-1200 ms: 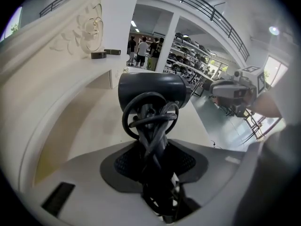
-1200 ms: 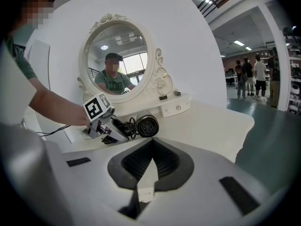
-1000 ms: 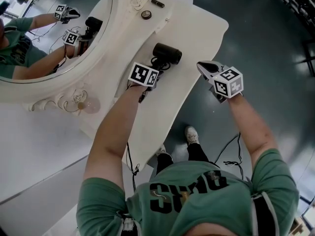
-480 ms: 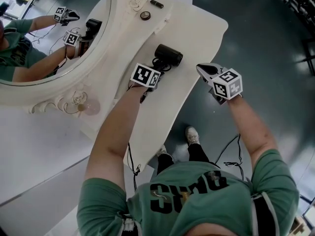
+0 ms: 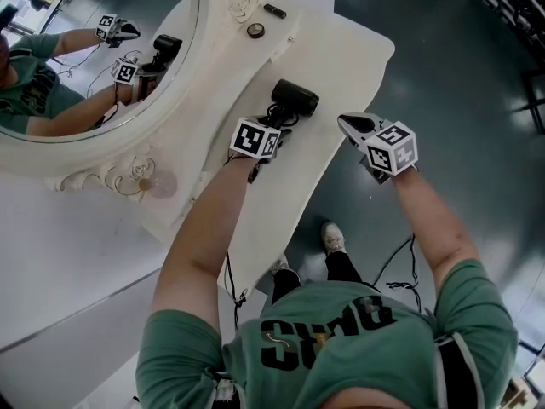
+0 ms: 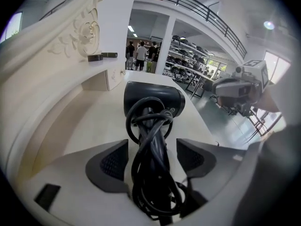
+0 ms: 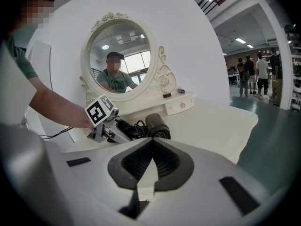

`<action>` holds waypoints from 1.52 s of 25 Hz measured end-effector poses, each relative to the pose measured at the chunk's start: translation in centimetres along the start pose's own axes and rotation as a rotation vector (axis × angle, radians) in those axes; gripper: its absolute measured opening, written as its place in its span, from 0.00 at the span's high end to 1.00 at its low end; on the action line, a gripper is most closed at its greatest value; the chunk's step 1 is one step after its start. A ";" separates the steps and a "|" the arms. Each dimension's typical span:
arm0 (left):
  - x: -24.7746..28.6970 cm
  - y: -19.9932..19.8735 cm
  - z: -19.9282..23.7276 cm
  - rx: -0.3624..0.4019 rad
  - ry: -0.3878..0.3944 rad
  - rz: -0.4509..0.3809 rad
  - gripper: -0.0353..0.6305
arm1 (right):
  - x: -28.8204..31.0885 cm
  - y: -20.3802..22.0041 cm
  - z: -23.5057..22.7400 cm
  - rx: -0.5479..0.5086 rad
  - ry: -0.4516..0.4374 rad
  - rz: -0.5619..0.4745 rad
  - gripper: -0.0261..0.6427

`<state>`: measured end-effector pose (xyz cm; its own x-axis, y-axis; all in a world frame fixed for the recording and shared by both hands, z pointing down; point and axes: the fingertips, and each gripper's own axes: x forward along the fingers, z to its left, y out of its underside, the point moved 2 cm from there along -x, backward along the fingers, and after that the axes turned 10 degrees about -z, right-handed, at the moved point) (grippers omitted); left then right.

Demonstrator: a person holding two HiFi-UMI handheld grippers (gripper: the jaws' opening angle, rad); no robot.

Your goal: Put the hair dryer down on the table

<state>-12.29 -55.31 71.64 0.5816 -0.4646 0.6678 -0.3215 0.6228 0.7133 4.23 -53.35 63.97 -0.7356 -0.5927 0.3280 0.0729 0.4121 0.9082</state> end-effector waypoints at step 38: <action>-37.7 3.3 -10.7 -0.124 -0.020 -0.739 0.64 | -8.7 -10.0 20.9 -0.097 -0.097 -0.095 0.97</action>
<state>-27.22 -29.02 46.54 0.5993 -0.8000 0.0284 0.2348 0.2096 0.9492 -4.19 -37.82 46.57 -0.8038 -0.5539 0.2171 0.0610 0.2863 0.9562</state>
